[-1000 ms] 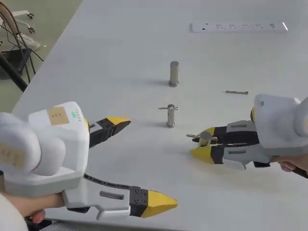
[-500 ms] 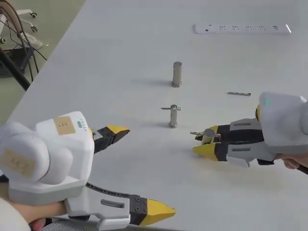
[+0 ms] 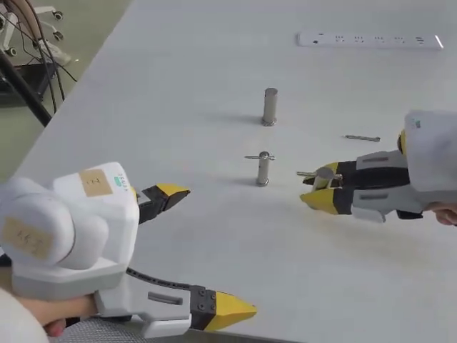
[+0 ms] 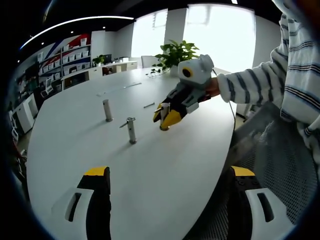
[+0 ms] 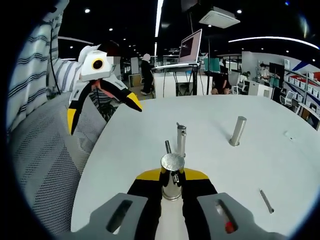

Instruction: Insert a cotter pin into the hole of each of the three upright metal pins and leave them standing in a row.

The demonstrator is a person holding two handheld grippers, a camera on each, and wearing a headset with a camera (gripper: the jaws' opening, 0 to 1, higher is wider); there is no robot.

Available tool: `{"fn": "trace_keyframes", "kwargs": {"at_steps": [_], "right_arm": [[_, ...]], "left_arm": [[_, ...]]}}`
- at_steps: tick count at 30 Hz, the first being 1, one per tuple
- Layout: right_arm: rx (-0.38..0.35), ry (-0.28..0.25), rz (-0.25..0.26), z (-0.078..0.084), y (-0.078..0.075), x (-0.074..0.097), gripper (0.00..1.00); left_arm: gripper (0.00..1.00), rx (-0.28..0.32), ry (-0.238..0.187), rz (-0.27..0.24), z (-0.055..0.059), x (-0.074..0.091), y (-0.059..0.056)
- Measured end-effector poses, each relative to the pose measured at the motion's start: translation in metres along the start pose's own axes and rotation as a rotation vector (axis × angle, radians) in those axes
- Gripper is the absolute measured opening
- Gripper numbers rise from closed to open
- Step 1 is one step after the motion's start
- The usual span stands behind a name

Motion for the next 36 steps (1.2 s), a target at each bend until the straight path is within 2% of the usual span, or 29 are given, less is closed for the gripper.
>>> {"fn": "trace_keyframes", "kwargs": {"at_steps": [6, 11, 36], "right_arm": [[-0.011, 0.012, 0.014, 0.004, -0.016, 0.003, 0.09], [-0.026, 0.001, -0.011, 0.01, -0.025, 0.005, 0.09], [-0.015, -0.002, -0.027, 0.015, -0.029, -0.002, 0.09]], "left_arm": [[0.97, 0.004, 0.011, -0.005, 0.002, 0.001, 0.0], [0.97, 0.007, 0.023, -0.017, 0.002, 0.001, 0.001], [0.97, 0.025, 0.042, -0.032, 0.006, 0.002, 0.004]]}}
Point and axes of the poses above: the centre of the closed fingertips' face, and the gripper's own axes: x roughly backward along the fingers, y roughly to its left, z roughly out of its underside, the point moved 9 cm from there along x, roughly backward along the fingers, and after that the axes turned 3 degrees about x, right-handed, at the moved point
